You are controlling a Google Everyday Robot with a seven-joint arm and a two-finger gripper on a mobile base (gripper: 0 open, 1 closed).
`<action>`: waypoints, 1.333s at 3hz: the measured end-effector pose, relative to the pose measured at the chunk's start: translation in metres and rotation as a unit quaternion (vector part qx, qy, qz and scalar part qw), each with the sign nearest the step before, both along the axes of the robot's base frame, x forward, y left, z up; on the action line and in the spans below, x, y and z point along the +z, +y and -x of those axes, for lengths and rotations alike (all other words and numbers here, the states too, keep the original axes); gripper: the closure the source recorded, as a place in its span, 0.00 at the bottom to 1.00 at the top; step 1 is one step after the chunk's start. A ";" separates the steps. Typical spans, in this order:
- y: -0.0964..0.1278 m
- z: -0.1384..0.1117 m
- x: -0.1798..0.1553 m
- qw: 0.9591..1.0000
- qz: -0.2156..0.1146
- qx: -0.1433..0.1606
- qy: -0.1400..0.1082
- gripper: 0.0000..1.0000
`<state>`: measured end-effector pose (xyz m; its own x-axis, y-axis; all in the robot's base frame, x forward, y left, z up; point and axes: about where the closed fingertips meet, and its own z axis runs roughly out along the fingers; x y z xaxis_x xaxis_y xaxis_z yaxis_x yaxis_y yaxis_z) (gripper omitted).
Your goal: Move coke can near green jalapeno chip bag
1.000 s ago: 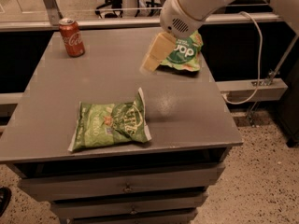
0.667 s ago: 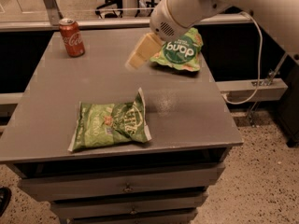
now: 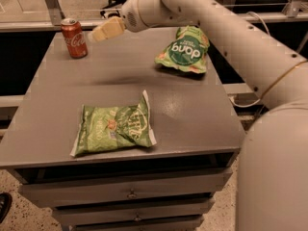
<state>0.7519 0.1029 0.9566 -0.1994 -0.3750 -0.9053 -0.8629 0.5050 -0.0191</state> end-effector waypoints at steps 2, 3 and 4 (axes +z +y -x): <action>0.085 -0.060 0.008 0.997 -0.069 -0.027 -0.003 0.00; 0.127 -0.069 -0.014 0.998 -0.059 -0.029 0.003 0.00; 0.147 -0.069 -0.035 0.999 -0.049 -0.023 0.010 0.00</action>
Offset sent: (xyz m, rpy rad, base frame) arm 0.0876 0.1350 0.0046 0.1868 0.0063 -0.0949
